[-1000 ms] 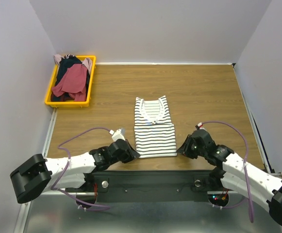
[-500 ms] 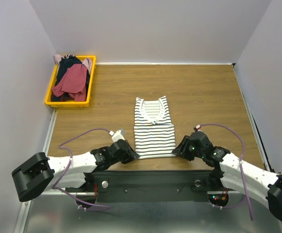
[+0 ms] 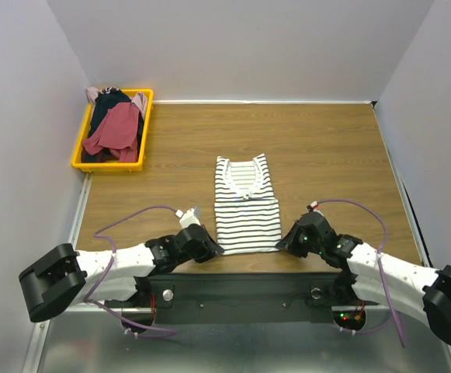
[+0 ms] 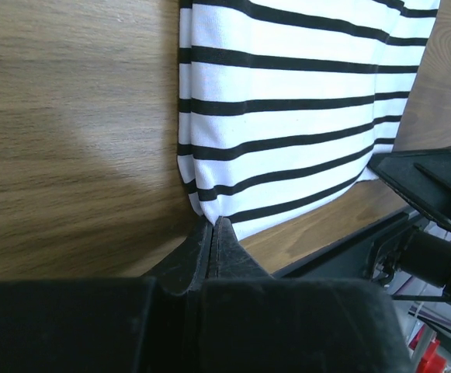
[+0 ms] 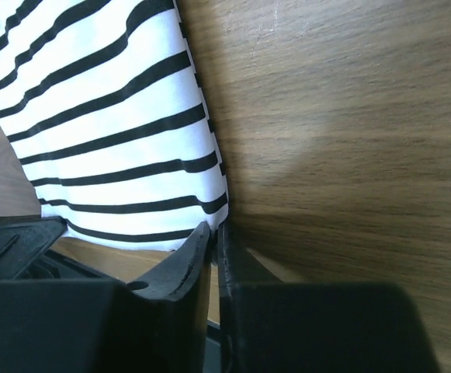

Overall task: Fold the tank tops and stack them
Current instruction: Fold the tank top

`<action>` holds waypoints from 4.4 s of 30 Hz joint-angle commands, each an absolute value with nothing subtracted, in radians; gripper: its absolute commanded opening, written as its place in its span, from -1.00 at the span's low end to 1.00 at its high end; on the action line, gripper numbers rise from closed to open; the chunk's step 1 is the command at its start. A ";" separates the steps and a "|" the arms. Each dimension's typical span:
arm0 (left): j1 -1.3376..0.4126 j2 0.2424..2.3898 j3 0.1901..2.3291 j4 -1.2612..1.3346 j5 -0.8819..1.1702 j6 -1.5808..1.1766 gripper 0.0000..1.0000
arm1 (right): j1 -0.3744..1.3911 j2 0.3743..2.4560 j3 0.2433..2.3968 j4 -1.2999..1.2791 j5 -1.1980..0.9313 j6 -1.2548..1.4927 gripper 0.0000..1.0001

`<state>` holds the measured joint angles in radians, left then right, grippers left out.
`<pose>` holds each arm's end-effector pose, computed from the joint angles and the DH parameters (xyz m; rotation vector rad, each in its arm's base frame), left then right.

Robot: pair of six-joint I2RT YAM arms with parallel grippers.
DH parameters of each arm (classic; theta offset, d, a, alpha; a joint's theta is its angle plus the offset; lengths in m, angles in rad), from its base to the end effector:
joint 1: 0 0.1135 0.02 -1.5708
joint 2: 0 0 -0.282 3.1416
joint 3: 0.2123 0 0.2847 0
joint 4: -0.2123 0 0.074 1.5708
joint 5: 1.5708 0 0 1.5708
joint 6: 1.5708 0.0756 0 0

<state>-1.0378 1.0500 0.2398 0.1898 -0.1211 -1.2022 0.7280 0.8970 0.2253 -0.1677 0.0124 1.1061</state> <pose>0.1279 -0.1989 0.1112 -0.2739 2.4055 -1.0568 0.1493 0.1318 0.0963 0.4909 2.5328 0.7745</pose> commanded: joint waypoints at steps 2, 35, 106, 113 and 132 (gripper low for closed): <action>-1.061 1.034 0.248 0.204 -0.135 -1.172 -1.00 | 0.741 0.881 0.244 -0.267 0.063 1.040 -0.93; -1.466 0.693 0.503 -0.268 -0.586 -1.388 -1.00 | 1.158 0.937 0.750 -0.549 0.475 1.051 -0.99; -0.698 1.215 0.405 0.324 -0.144 -1.200 -1.00 | 0.646 1.188 0.532 -0.124 0.170 0.913 -0.99; -0.706 1.085 0.520 0.164 -0.178 -1.140 -1.00 | 0.649 1.057 0.627 -0.236 0.207 0.887 -0.99; -0.503 1.401 0.710 0.342 -0.026 -0.945 -0.77 | 0.571 1.416 0.836 -0.183 0.327 0.790 -0.16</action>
